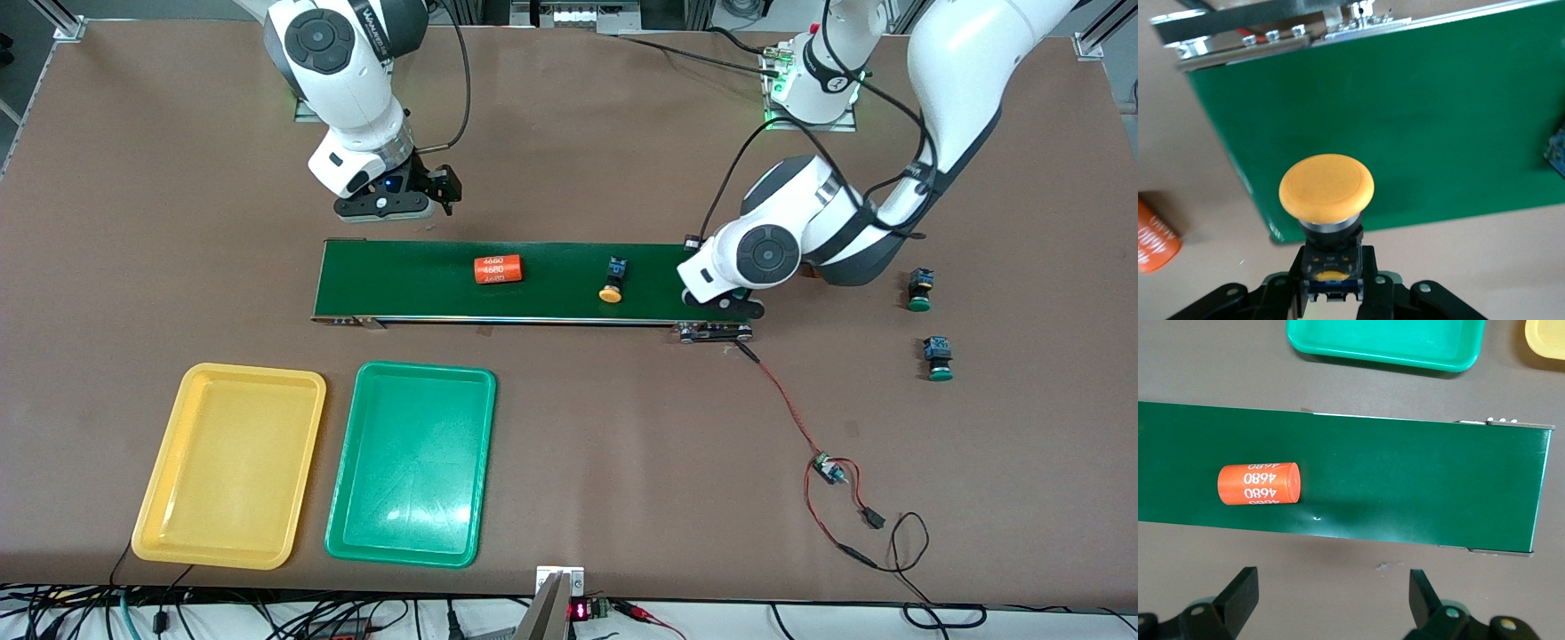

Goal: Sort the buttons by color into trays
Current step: 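Place the yellow button on the belt while the right gripper approaches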

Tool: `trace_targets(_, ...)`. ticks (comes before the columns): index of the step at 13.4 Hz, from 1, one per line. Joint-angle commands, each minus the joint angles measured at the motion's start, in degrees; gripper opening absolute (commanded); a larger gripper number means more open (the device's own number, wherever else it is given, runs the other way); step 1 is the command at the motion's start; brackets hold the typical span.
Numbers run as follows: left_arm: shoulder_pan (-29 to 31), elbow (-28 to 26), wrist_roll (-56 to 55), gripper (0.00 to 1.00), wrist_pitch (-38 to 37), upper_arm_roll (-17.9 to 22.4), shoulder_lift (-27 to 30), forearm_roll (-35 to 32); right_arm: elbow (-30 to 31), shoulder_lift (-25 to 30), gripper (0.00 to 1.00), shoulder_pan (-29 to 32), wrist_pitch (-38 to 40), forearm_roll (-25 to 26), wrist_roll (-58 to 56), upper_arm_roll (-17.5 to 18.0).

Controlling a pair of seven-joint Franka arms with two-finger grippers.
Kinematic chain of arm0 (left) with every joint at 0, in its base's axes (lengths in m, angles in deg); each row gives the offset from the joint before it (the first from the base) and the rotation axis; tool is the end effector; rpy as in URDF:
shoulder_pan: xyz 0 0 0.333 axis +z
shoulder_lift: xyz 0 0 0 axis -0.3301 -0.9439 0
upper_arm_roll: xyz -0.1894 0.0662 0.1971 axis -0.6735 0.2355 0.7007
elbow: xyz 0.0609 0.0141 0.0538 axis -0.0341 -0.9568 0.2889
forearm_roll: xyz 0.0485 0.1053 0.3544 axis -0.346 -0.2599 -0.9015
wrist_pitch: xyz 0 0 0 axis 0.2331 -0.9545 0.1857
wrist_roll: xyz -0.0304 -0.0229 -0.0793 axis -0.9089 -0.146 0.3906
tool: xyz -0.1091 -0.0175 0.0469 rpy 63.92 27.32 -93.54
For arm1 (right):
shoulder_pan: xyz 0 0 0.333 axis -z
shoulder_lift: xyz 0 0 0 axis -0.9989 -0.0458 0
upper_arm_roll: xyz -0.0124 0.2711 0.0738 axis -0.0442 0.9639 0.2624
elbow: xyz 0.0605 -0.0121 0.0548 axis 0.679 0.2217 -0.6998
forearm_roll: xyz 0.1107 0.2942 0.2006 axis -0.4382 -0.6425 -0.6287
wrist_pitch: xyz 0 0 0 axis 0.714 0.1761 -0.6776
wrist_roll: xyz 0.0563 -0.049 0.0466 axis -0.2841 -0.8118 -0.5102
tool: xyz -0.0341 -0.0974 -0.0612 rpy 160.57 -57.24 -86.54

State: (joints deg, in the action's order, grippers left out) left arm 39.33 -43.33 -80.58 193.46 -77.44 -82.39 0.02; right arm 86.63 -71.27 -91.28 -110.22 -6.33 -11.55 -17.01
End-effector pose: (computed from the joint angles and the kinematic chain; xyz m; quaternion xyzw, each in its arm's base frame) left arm 0.4792 -0.2691 0.2404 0.9690 -0.0776 -0.2345 0.0003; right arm 0.4214 0.2813 0.3675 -0.9995 -0.0298 -0.0077 0.0105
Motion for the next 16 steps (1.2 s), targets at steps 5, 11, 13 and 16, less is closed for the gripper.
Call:
trace_targets(5,-2.47,2.15,-0.23,0.31,0.06,3.19,-2.94,-2.79,-0.08,-0.79,1.00,3.38,-1.98,0.34,-0.41,1.01)
trace_targets(11,-1.59,4.17,-0.22,1.00,-2.82,3.10,-1.19,-2.71,0.09,-1.93,1.00,1.89,-4.09,0.43,2.14,1.01)
trace_targets(13,-1.59,10.81,-0.31,1.00,-10.44,2.84,-0.13,-2.10,0.18,-2.11,1.00,1.36,-4.26,0.43,2.49,1.10)
trace_targets(16,-2.04,21.38,0.39,1.00,-19.87,2.93,-0.13,-1.74,0.18,-2.89,1.00,0.92,-4.35,0.60,3.46,1.54)
